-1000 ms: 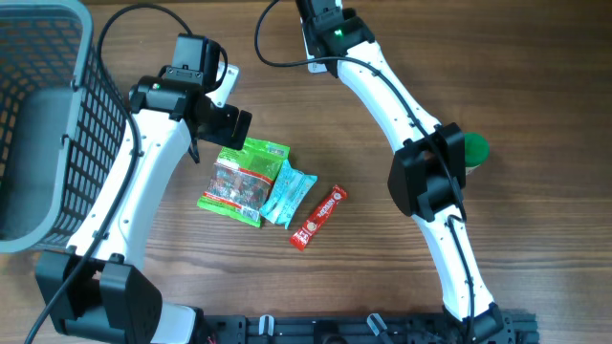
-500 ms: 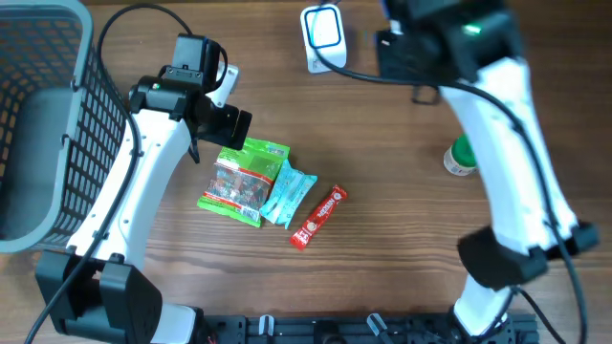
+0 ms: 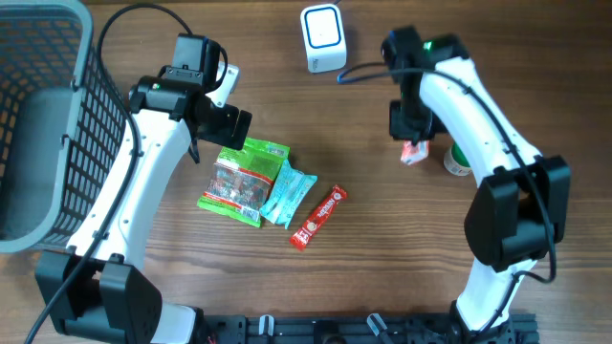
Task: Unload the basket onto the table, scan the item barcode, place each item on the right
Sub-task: 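Carry the Kleenex pack right and set it down on the table, then reach the right gripper to the red candy bar and grasp it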
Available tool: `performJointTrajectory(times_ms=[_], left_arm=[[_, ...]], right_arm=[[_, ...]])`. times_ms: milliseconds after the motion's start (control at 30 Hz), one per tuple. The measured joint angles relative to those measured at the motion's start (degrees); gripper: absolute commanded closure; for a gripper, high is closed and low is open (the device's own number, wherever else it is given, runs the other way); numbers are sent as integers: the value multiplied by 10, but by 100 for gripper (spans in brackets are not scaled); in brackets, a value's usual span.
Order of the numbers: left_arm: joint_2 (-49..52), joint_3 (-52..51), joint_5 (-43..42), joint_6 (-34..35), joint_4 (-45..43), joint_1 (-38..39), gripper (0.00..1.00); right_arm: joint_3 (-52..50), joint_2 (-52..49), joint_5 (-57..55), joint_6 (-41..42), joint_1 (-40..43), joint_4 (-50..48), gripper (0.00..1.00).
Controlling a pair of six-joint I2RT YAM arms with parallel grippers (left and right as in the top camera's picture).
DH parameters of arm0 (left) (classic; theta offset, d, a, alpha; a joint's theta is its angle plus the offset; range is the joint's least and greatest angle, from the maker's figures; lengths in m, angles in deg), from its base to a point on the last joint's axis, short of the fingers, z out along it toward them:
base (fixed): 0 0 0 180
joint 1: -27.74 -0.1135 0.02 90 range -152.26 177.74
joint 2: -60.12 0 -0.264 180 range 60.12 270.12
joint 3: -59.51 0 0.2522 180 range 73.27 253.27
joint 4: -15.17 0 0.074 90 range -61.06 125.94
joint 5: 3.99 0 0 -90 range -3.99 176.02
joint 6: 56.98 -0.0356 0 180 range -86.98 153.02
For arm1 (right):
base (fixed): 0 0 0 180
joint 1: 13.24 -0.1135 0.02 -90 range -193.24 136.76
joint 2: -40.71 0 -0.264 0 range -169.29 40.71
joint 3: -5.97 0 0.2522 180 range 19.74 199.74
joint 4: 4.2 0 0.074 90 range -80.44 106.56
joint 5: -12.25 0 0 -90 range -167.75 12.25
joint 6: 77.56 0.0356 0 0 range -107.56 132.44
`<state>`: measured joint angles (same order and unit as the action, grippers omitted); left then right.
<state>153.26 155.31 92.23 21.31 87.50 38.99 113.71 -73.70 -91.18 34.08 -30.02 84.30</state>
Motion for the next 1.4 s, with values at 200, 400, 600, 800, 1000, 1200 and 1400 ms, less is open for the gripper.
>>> performJointTrajectory(times_ms=[200, 400, 600, 800, 1000, 1200, 1400], left_arm=[[0, 0, 0, 0, 0, 0, 0], [0, 0, 0, 0, 1, 0, 0], [0, 0, 0, 0, 1, 0, 0], [0, 0, 0, 0, 0, 0, 0], [0, 0, 0, 0, 1, 0, 0], [0, 0, 0, 0, 1, 0, 0], [0, 0, 0, 0, 1, 0, 0]], right_arm=[[-123, 0, -1, -11, 1, -93, 34], [-74, 2, 43, -33, 1, -56, 33], [-67, 16, 254, -48, -49, -95, 34], [-120, 16, 280, 53, -152, -153, 36], [-188, 17, 264, 212, -206, -224, 19], [-231, 23, 238, 313, -209, -284, 56], [-237, 26, 175, 333, -207, -288, 67]])
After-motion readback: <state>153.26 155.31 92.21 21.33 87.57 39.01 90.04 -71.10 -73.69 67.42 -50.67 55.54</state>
